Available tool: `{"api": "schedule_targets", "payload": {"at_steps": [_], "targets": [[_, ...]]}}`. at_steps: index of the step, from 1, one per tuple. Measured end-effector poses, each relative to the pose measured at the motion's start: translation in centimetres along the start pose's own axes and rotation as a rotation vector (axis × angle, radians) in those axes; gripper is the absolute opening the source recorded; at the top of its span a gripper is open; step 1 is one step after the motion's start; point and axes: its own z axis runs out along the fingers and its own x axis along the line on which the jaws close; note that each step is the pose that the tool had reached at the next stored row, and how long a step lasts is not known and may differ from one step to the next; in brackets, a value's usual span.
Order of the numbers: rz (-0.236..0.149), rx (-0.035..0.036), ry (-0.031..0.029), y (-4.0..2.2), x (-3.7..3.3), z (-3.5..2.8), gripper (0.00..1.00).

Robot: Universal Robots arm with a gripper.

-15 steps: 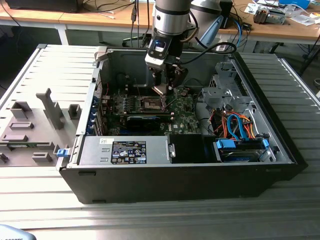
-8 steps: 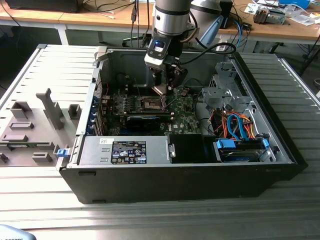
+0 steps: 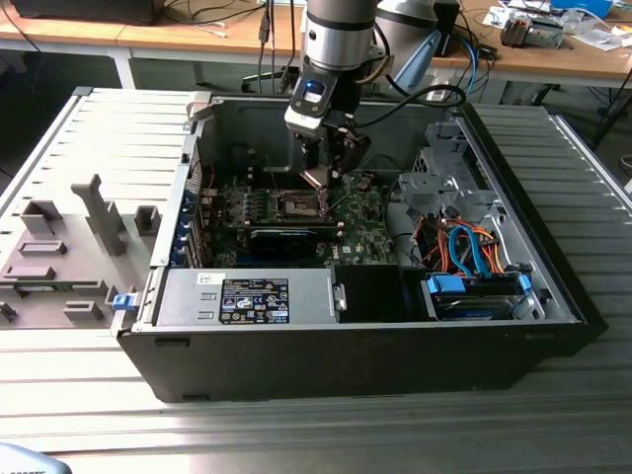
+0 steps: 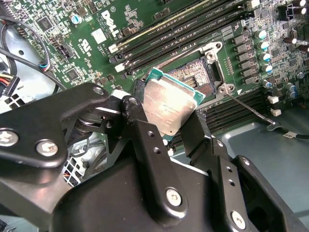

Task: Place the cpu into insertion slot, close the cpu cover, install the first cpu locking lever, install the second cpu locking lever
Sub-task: 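Place the cpu into insertion slot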

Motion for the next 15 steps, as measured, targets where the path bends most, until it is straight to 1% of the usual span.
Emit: {"api": "schedule_targets", "payload": {"at_steps": [11,15], "targets": [[0.004,0.0002,0.0,0.0,0.0,0.05,0.54],[0.02,0.0006,0.0004,0.0,0.0,0.08,0.54]]}}
